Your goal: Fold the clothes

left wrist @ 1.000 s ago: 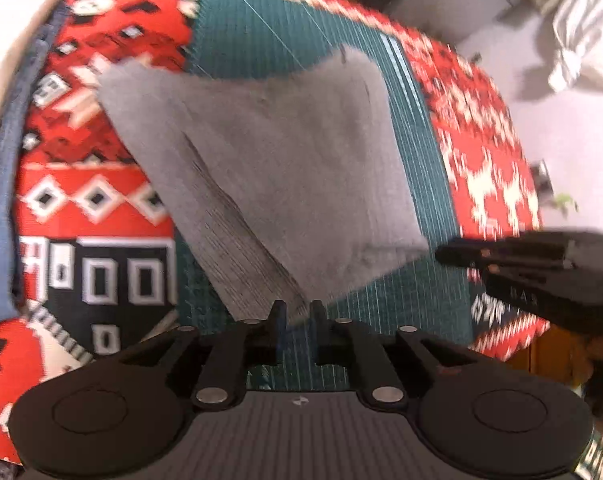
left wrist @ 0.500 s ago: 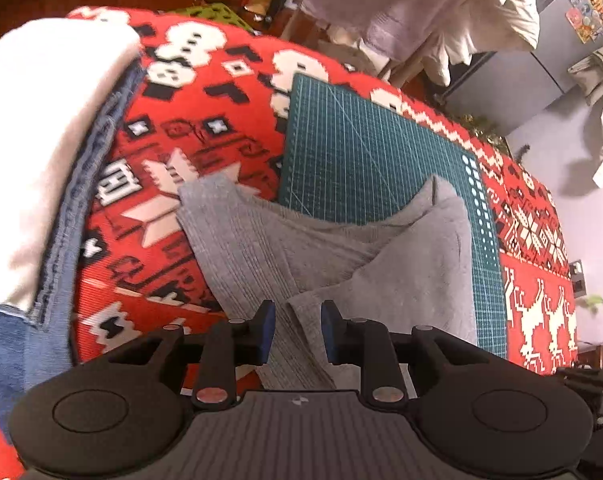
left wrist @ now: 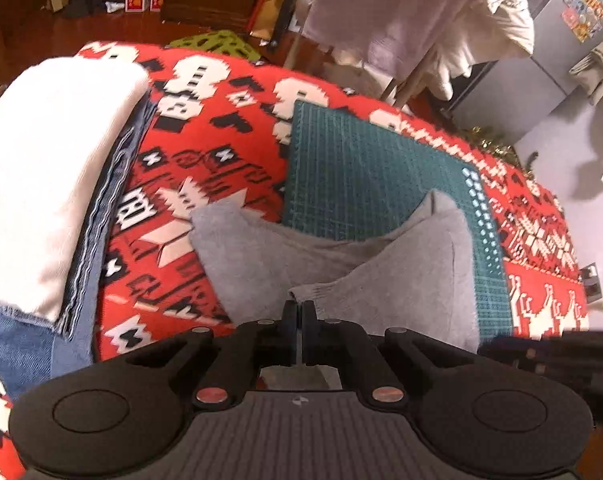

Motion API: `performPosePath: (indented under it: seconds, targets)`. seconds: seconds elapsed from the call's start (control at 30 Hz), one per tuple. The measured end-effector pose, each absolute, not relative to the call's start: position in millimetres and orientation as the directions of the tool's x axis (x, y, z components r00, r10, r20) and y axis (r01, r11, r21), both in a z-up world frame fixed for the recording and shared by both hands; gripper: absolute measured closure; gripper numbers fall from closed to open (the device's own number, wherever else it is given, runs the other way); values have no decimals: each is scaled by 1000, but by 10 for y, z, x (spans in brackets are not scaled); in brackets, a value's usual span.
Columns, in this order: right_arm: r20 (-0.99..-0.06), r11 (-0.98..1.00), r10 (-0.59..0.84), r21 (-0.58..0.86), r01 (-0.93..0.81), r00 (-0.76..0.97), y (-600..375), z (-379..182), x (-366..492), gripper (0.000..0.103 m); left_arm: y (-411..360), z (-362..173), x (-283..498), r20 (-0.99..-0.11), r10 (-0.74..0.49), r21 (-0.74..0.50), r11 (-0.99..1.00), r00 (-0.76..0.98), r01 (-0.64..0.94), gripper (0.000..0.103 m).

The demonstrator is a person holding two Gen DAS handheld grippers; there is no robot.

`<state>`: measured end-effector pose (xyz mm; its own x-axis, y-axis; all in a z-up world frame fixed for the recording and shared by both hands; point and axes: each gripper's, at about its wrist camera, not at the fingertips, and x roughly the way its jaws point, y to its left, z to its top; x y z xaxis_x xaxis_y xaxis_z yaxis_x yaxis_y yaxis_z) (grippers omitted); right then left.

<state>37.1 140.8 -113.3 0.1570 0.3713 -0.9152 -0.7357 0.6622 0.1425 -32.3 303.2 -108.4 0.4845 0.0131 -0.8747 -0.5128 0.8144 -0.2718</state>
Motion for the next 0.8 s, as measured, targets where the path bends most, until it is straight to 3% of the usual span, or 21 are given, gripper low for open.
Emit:
performPosePath:
  seconds: [0.17,0.27,0.8]
  targets:
    - [-903,689,392,160,-706,177,1550,-1144,609,85,3054,-1196,-315,-894,0,-268,801,448,-535,101]
    - [-897,713,389,148,-686,211,1648,-1168,804,98,3085,-1240,-290,-897,-6,-268,802,442,-534,101]
    - [-919,718,341,120,-686,197,2040,-1564,1297,98,3198,-1383,-251,-916,-43,-279,781,398,-558,98]
